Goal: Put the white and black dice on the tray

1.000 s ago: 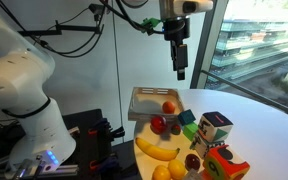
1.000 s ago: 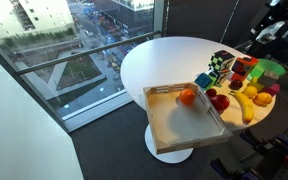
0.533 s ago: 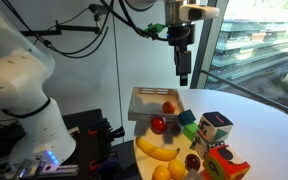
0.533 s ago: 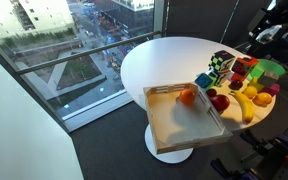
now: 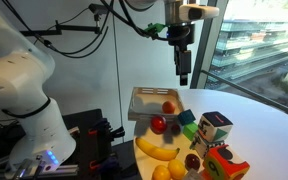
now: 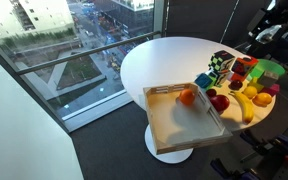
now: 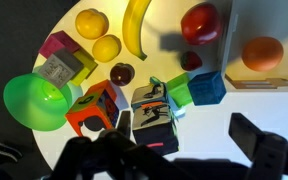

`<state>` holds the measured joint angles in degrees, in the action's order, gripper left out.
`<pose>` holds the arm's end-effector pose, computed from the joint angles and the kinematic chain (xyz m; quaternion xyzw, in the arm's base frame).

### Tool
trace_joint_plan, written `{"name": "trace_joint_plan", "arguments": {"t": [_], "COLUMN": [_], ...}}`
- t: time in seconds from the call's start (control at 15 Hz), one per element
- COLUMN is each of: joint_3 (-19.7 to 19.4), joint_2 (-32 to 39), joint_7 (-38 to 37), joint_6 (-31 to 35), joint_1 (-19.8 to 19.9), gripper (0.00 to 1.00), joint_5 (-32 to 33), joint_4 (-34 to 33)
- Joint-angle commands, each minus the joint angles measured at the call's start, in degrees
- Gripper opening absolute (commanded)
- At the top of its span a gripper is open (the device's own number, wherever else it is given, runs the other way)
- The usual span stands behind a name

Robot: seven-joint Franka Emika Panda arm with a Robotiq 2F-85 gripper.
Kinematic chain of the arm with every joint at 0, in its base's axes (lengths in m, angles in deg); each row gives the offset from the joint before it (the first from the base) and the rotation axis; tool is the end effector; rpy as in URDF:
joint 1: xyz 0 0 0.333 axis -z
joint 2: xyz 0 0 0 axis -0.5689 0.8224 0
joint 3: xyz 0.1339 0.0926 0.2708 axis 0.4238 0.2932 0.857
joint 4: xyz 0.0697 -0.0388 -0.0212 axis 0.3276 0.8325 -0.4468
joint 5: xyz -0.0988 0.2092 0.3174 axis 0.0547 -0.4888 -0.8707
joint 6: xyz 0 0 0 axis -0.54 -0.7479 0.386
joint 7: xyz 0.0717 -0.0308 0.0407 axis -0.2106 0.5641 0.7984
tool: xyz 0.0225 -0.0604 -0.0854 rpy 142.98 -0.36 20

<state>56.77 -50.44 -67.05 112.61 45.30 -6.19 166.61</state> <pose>0.4363 -0.1150 0.4591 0.9687 -0.2380 0.0551 0.0442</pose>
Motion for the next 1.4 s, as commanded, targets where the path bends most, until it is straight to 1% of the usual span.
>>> {"name": "trace_joint_plan", "arguments": {"t": [0.0,0.27,0.47,0.73,1.07,1.33], "joint_3": [-0.3,-0.7,-1.6,-2.9,-4.2,-4.4], "joint_2": [0.7,2.2,4.3,8.6,15.4,20.7], "joint_7": [-0.9,-1.1,-0.5,0.5,3.4,4.2], "joint_6": [1.0,3.8,4.6,4.5,3.1,3.6], "joint_1": [0.2,0.3,0.2,-0.1,-0.6,-0.5], "gripper": [1.00,1.00,1.00,1.00,1.00,1.00], "joint_5": [-0.1,-0.5,-1.8,-4.7,-9.4,-8.8], "joint_4": [-0.9,-2.3,-4.3,-8.3,-14.1,-17.5]}}
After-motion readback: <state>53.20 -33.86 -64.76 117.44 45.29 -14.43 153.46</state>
